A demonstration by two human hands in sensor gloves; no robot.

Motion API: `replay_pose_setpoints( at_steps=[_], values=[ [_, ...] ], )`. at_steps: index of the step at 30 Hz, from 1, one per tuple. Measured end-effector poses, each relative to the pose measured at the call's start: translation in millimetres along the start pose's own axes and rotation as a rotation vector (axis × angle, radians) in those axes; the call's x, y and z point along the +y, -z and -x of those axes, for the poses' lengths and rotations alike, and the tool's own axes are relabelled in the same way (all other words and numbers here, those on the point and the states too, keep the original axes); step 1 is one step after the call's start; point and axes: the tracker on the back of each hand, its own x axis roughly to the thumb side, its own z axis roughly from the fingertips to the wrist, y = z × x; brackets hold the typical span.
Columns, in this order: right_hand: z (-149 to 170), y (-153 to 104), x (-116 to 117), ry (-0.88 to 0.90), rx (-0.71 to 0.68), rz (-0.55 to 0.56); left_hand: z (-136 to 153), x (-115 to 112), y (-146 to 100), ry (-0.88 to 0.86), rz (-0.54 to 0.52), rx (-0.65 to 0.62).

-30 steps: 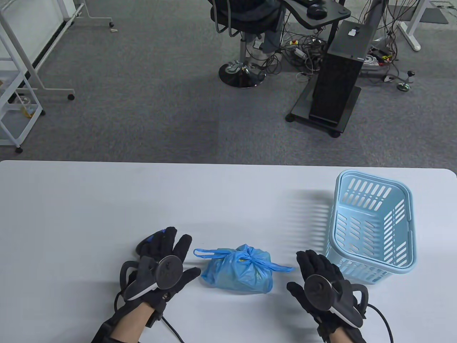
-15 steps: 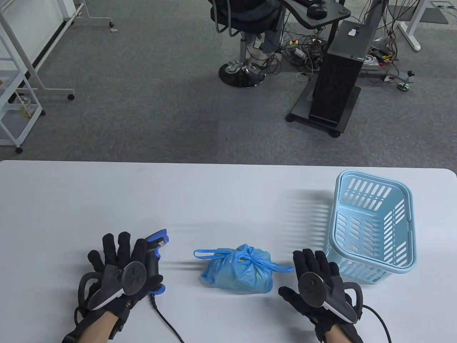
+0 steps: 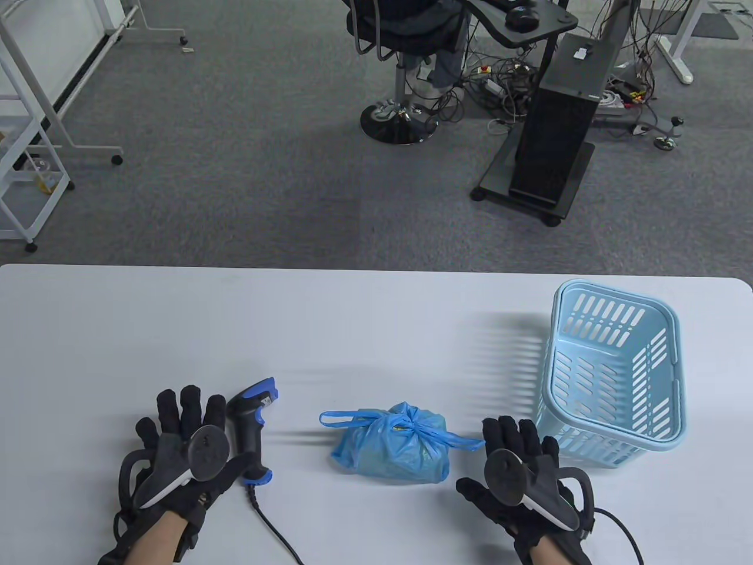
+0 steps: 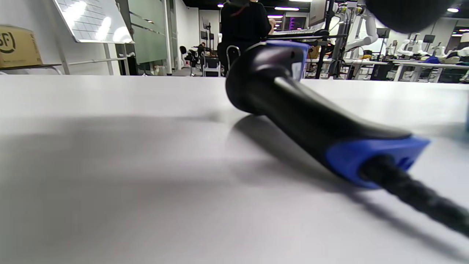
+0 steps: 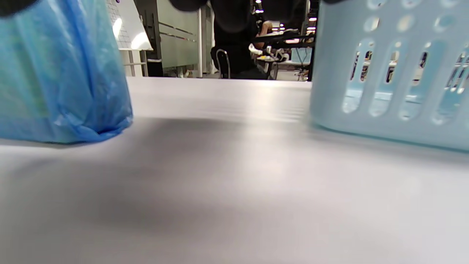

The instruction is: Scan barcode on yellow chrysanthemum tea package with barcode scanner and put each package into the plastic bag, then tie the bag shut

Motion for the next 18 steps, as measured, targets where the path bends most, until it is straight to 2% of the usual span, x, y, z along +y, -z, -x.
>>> replay_pose_setpoints(
  at_steps=[11,13,15,18],
  values=[
    [-1,0,0,0.01,0.004,-0.017,-12,5,-1,0.049,-0.004,-0.04],
    [0,0,-1,0.01,0.009,-0.02,-14,5,-1,0.05,-0.025,-0.05],
    [1,0,-2,0.016,0.011,-0.021,-17,6,-1,0.122,-0.084,-0.057],
    [0,0,-2,0.02,0.013,-0.03,-20,4,-1,0.091,-0.046,-0.077]
  ],
)
